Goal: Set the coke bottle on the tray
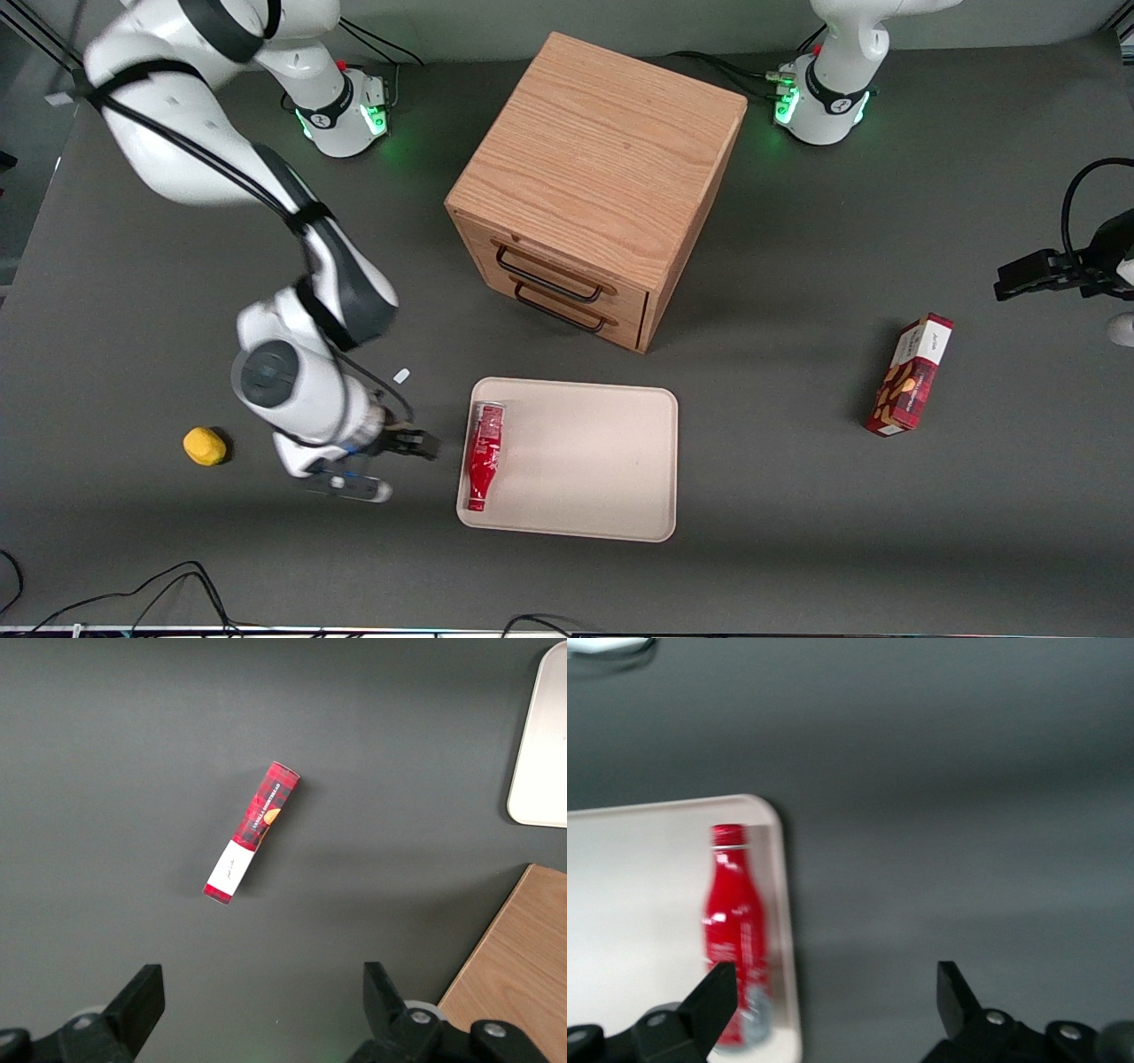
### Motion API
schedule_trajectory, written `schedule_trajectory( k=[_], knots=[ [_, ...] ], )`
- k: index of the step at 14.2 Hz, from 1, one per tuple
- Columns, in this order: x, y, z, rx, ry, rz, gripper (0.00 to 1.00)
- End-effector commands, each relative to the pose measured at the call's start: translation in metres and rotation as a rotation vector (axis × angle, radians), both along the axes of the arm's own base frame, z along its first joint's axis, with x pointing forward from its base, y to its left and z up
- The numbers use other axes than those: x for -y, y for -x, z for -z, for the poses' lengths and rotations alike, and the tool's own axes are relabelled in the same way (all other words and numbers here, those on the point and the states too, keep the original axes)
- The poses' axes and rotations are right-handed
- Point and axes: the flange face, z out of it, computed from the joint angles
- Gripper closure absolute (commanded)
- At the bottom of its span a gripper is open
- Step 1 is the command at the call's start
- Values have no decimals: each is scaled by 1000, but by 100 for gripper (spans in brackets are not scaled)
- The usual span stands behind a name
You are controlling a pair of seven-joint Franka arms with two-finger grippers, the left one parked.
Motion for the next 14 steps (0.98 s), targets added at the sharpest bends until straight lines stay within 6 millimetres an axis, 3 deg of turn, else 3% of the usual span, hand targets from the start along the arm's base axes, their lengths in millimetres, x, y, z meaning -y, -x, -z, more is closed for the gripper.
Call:
schedule_trajectory(
  k=[1,5,9,12,14],
  knots=[
    [31,59,-51,15,88,-2,0],
    [97,109,-130,30,42,-62,0],
    [143,152,-199,-22,43,-111,0],
    [173,179,-230,-65,-4,-142,0],
    [177,187,-244,-71,-7,-161,0]
  ],
)
